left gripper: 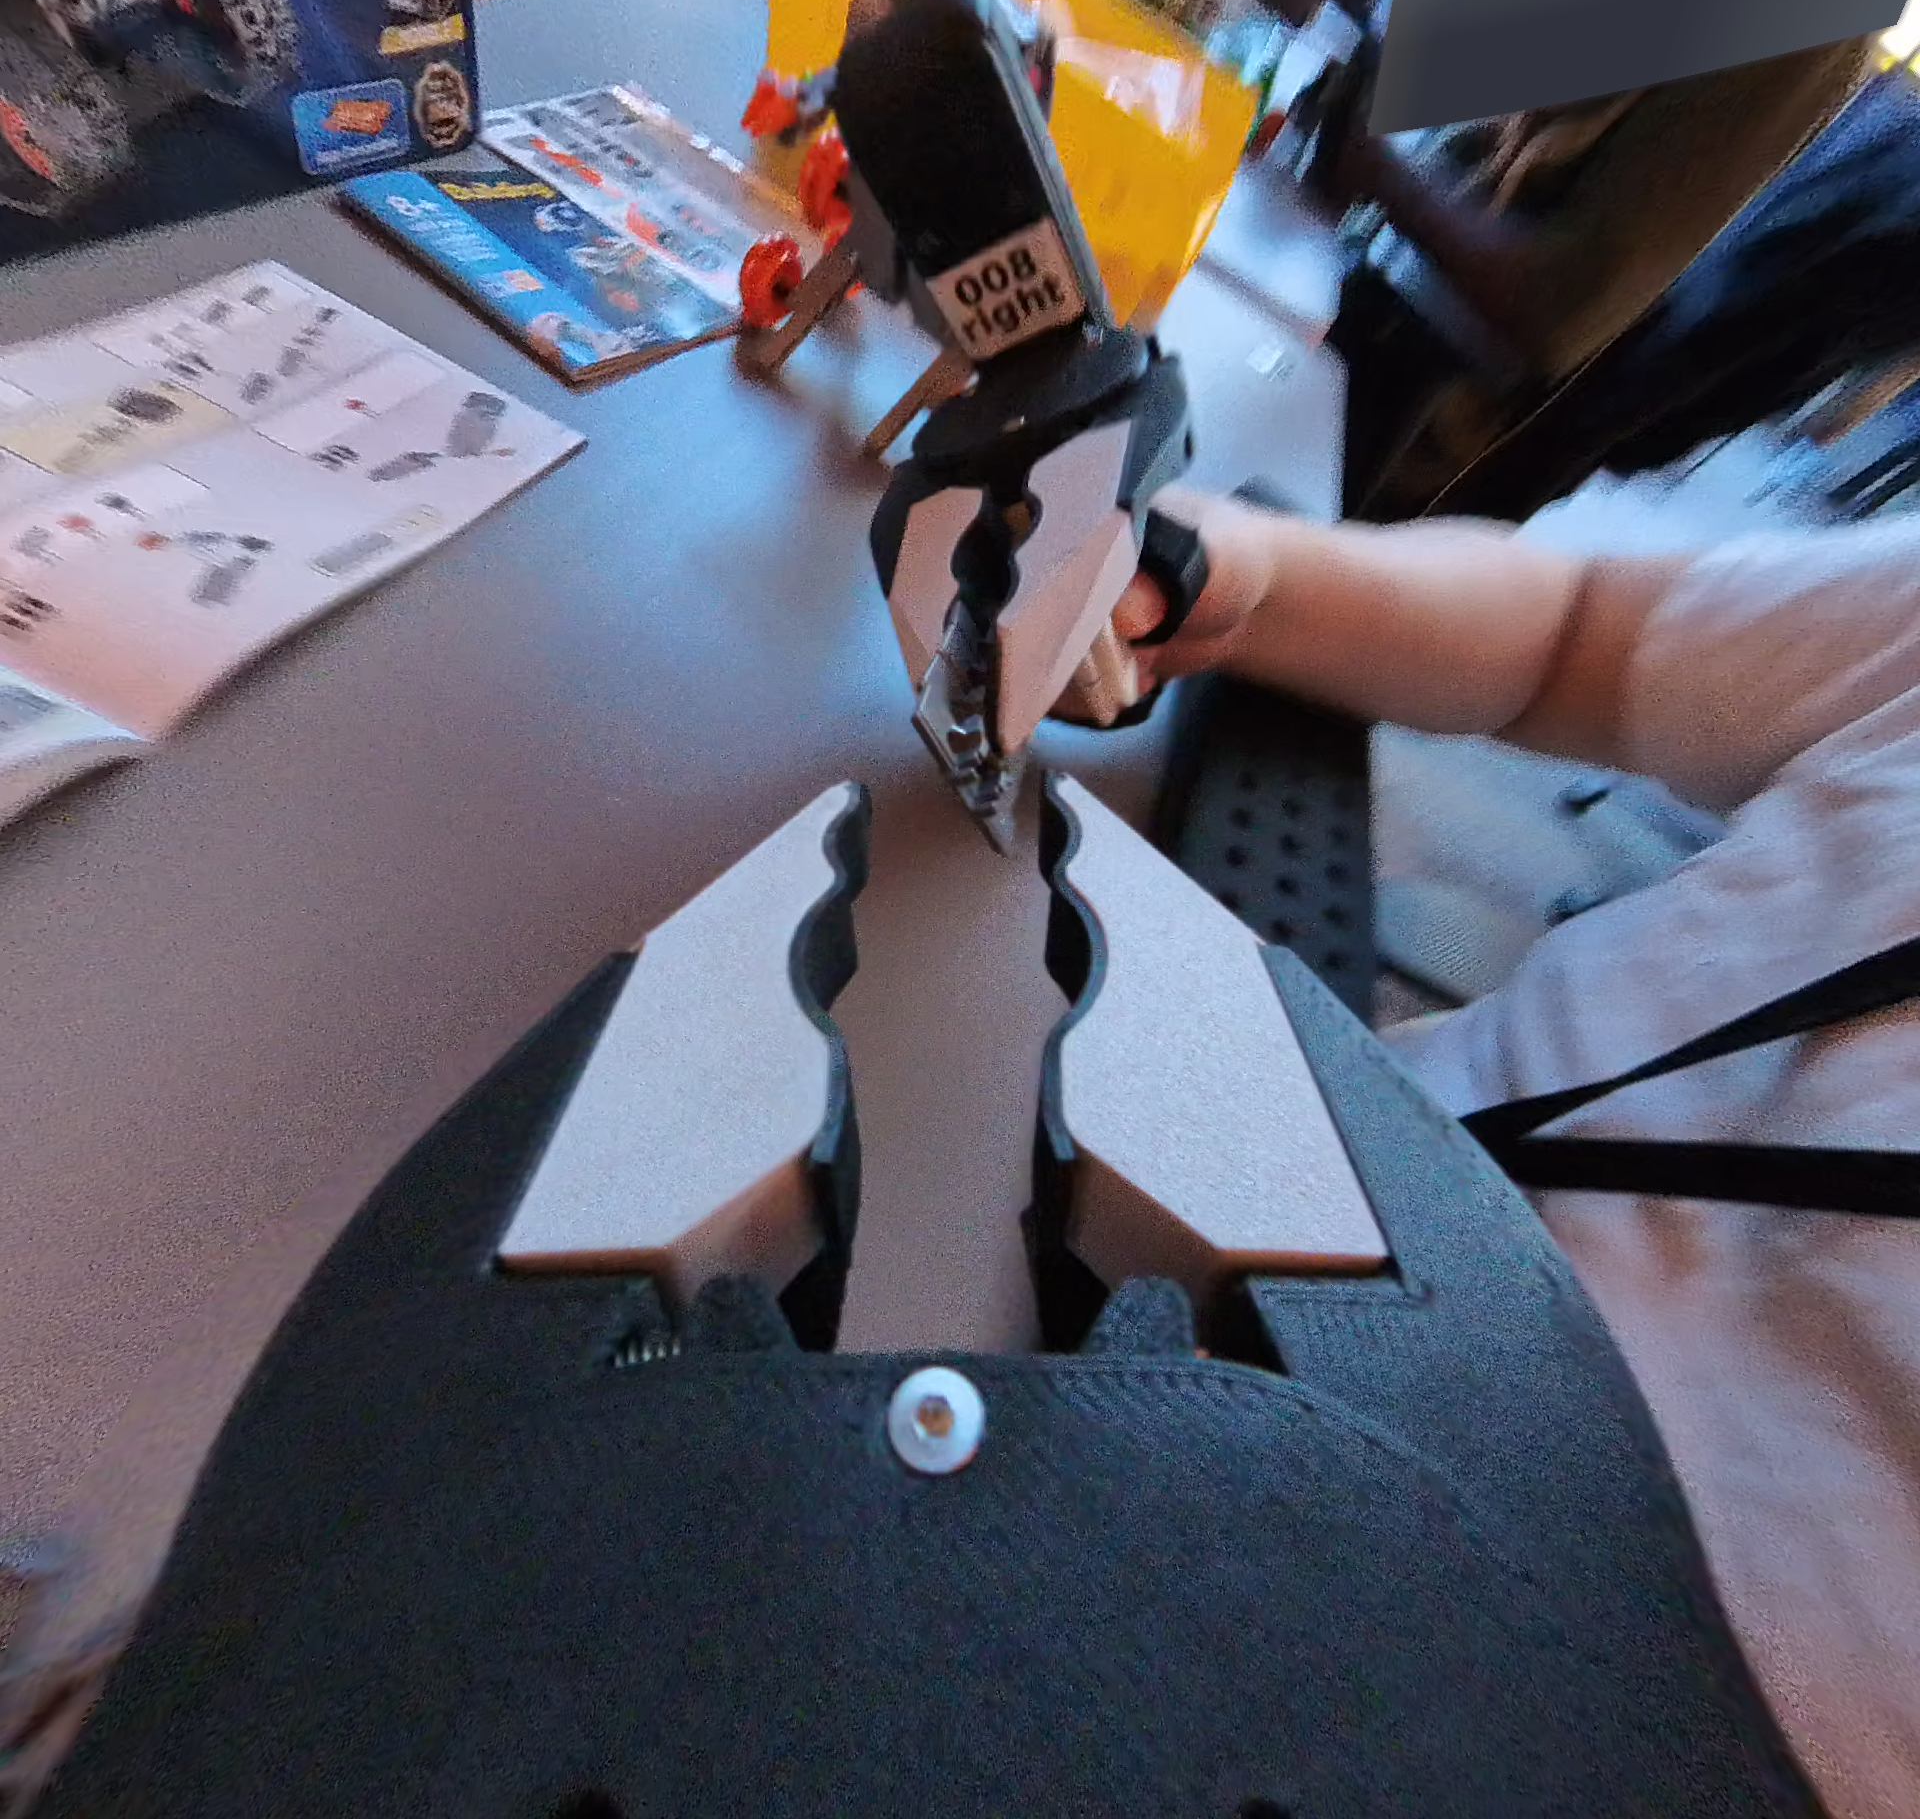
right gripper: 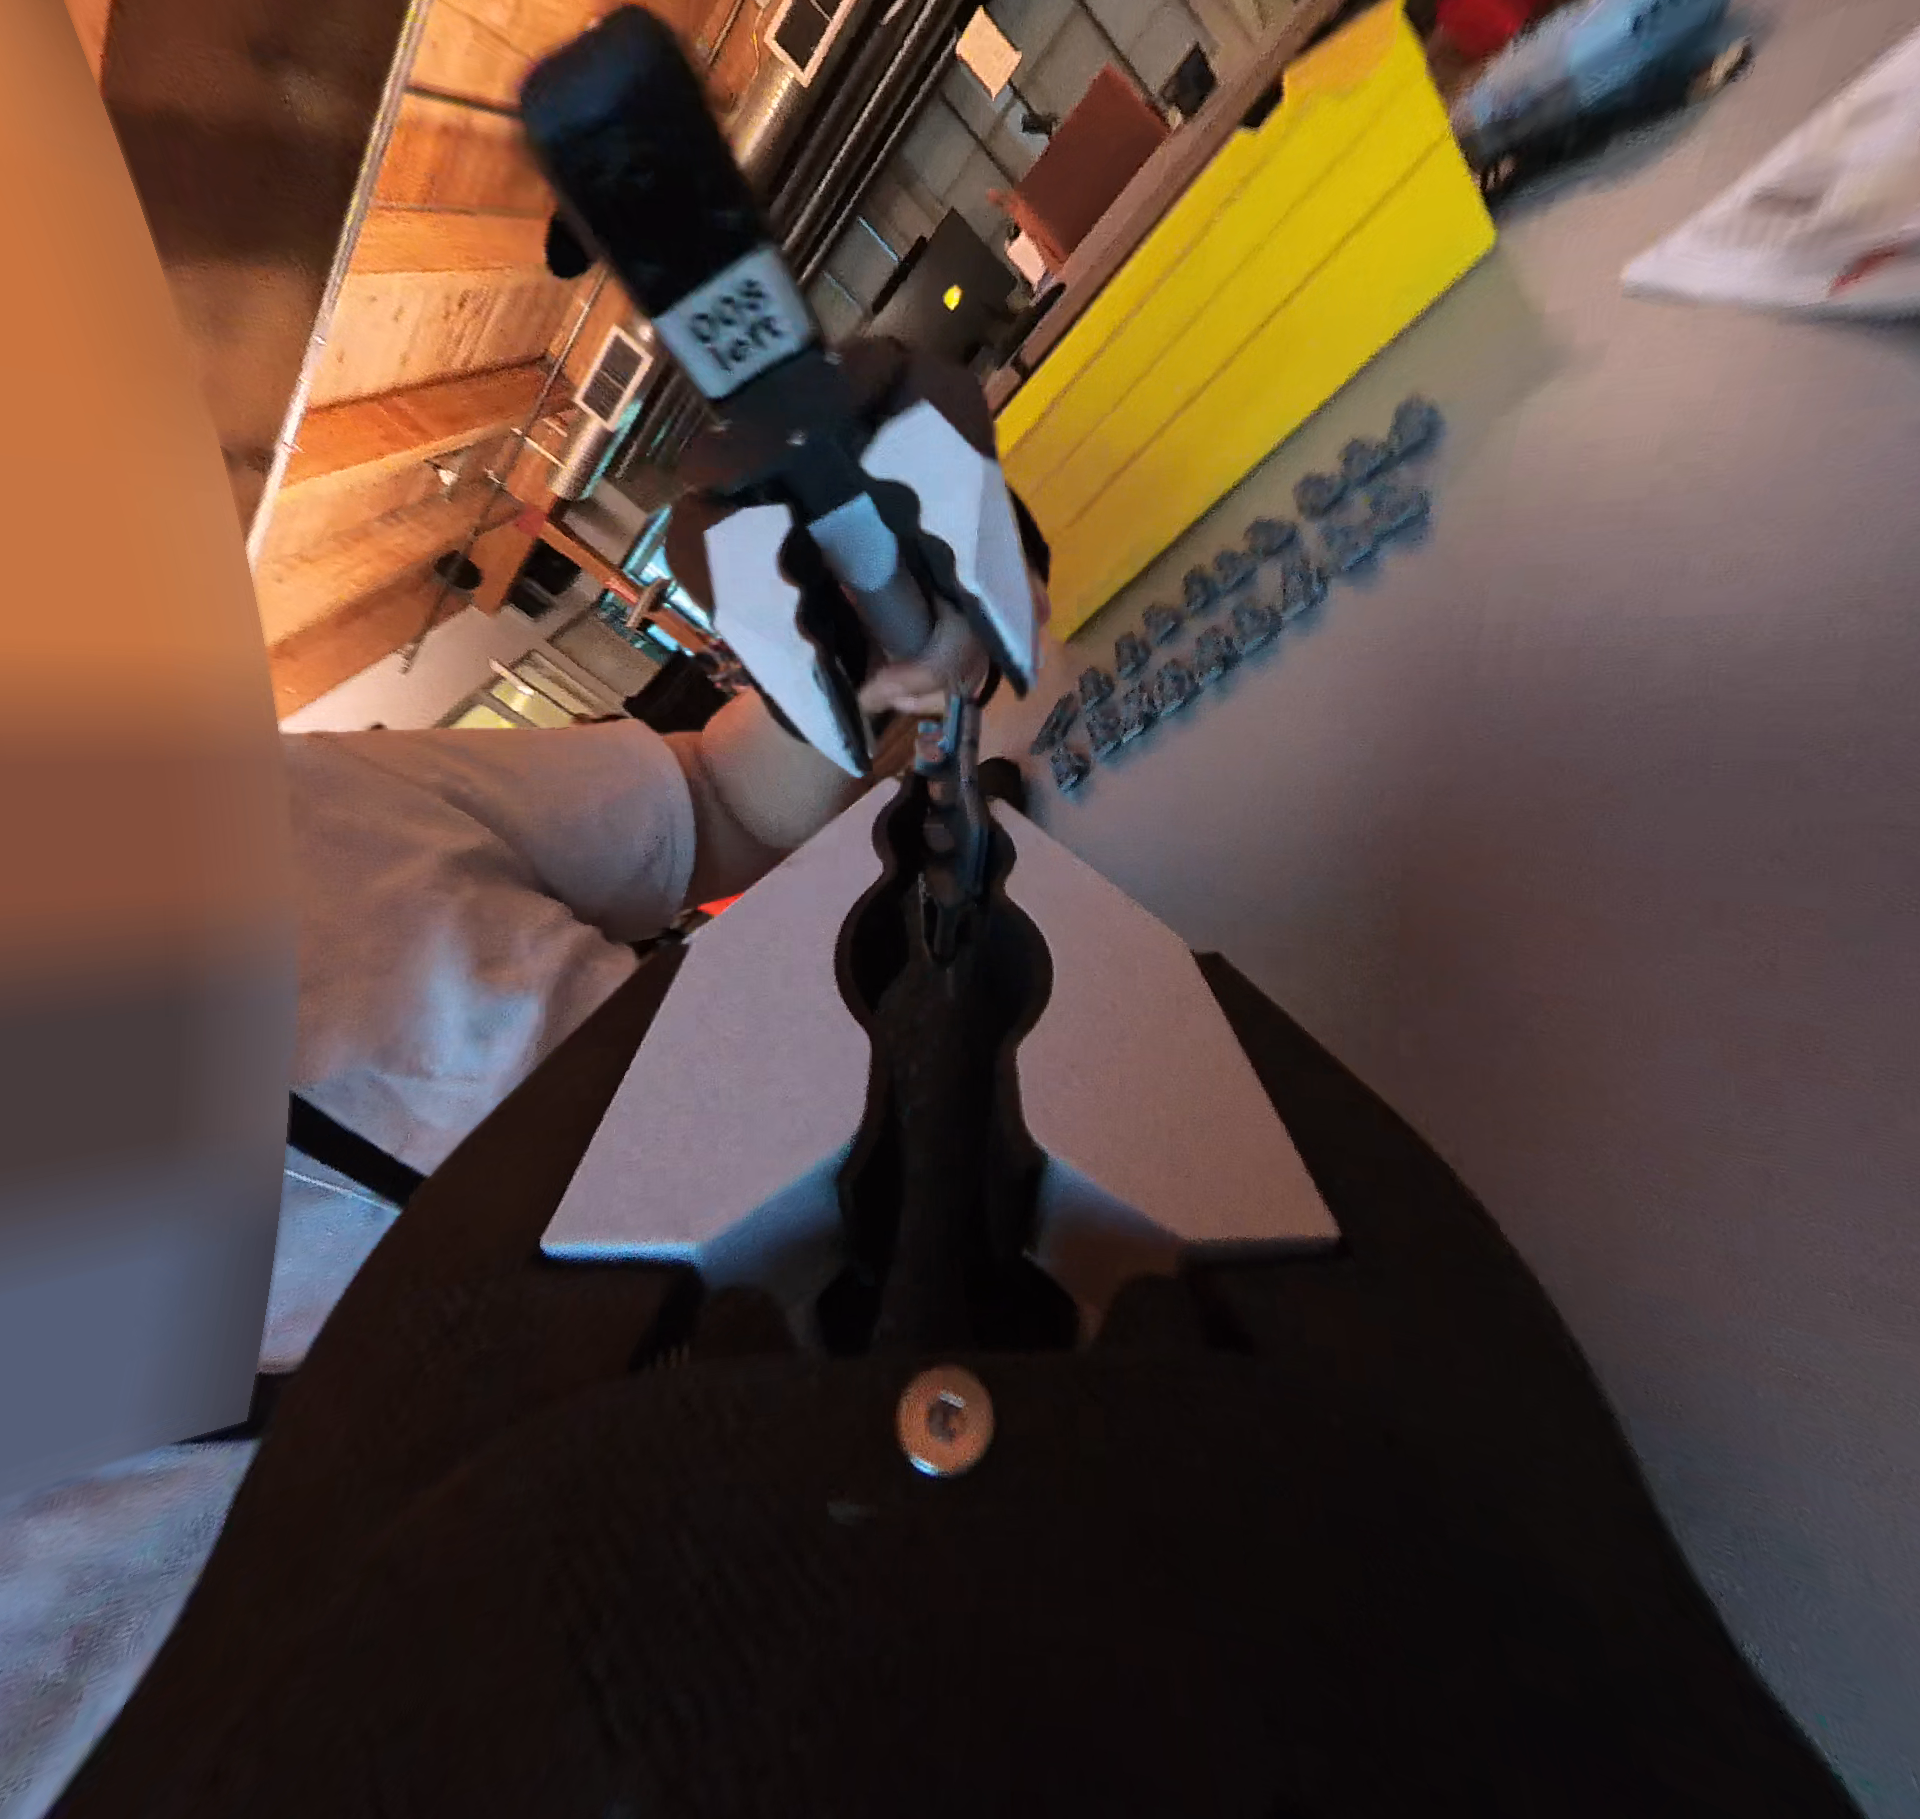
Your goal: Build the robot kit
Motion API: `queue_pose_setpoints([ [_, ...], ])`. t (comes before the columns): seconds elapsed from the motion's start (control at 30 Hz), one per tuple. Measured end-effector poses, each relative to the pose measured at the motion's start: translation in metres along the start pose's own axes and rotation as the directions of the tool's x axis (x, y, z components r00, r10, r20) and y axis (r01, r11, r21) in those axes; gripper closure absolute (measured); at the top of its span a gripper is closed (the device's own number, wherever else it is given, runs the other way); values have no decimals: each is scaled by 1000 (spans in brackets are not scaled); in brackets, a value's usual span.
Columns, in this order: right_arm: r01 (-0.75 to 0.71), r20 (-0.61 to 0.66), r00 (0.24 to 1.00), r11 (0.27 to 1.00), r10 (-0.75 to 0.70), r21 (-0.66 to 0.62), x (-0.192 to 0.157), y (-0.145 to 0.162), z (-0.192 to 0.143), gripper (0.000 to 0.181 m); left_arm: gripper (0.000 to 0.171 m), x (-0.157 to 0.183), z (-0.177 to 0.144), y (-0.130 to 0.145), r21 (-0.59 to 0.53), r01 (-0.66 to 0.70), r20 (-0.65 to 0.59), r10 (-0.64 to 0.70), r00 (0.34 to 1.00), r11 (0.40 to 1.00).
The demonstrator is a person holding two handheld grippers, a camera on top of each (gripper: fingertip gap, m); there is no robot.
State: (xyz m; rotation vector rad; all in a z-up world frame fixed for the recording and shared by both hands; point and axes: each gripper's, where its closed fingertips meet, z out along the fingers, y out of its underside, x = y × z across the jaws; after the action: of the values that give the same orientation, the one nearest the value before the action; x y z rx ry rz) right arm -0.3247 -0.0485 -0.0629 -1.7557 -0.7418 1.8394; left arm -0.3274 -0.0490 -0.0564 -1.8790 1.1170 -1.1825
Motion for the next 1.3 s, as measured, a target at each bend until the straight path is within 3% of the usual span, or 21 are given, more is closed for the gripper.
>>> queue_pose_setpoints([
  [0.1, 122, -44, 992, 992, -121, 30, -4, -7, -1, 176, 148, 4, -1, -2, 79, 83, -56, -79, 995, 993],
  [0.3, 303, -98, 949, 953, -300, 12, -11, -8, 1, 177, 164, 10, 6, -5, 140, 52, -52, -45, 998, 989],
  [0.43, 396, -145, 909, 918, -390, 12, -12, -12, -2, 176, 165, 11, 8, -10, 166, 23, -33, -18, 999, 986],
  [0.7, 655, -214, 733, 755, -645, -32, -25, -13, -2, 176, 165, 19, 5, -15, 175, -117, 87, 103, 991, 978],
  [0.83, 723, -249, 656, 688, -712, -64, -27, -15, -4, 176, 165, 19, 6, -18, 165, -172, 155, 147, 977, 971],
  [1.07, 752, -315, 579, 641, -752, -150, -15, -12, -2, 177, 166, 8, 10, -10, 157, -170, 213, 134, 968, 973],
  [1.3, 775, -282, 496, 565, -821, -284, -3, 1, 1, 176, 166, 3, 13, 8, 82, -134, 177, 118, 977, 988],
])
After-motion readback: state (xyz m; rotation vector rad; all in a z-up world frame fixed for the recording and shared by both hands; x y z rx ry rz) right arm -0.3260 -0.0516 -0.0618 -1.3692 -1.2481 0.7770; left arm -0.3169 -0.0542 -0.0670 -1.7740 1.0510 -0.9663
